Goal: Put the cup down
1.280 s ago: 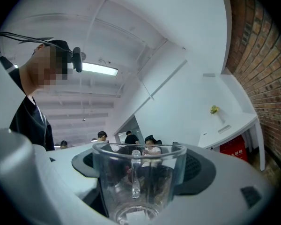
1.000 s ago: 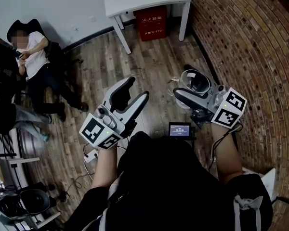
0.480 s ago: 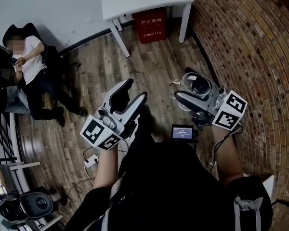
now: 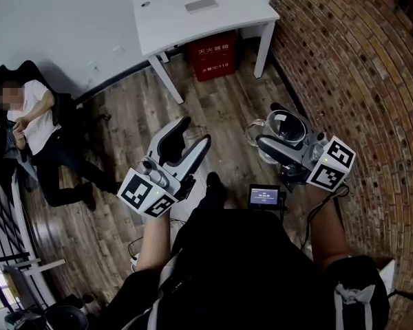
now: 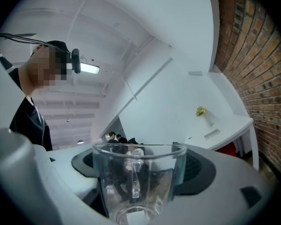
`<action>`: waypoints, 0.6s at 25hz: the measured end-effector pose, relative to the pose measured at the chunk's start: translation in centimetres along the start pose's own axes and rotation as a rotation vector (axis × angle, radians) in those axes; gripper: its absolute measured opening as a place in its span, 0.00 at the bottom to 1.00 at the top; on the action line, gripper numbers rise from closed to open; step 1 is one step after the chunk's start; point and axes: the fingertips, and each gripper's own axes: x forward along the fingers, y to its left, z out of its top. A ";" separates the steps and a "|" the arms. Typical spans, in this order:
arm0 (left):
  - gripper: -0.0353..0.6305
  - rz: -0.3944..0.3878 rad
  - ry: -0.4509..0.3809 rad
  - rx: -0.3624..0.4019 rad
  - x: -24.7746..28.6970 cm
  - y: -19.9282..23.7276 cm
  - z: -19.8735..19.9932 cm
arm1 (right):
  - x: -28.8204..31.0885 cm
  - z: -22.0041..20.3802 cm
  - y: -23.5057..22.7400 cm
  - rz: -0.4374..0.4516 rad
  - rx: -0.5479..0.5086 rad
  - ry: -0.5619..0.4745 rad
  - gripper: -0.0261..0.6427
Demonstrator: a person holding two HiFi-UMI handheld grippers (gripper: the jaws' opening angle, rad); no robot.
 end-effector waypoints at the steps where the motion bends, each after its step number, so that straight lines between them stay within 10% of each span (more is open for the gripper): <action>1: 0.39 -0.003 0.011 0.004 0.4 1.6 0.3 | 1.4 0.4 -0.9 -0.005 0.001 -0.007 0.69; 15: 0.38 -0.076 0.019 -0.012 4.1 17.6 3.2 | 16.4 3.2 -9.1 -0.010 0.000 -0.010 0.69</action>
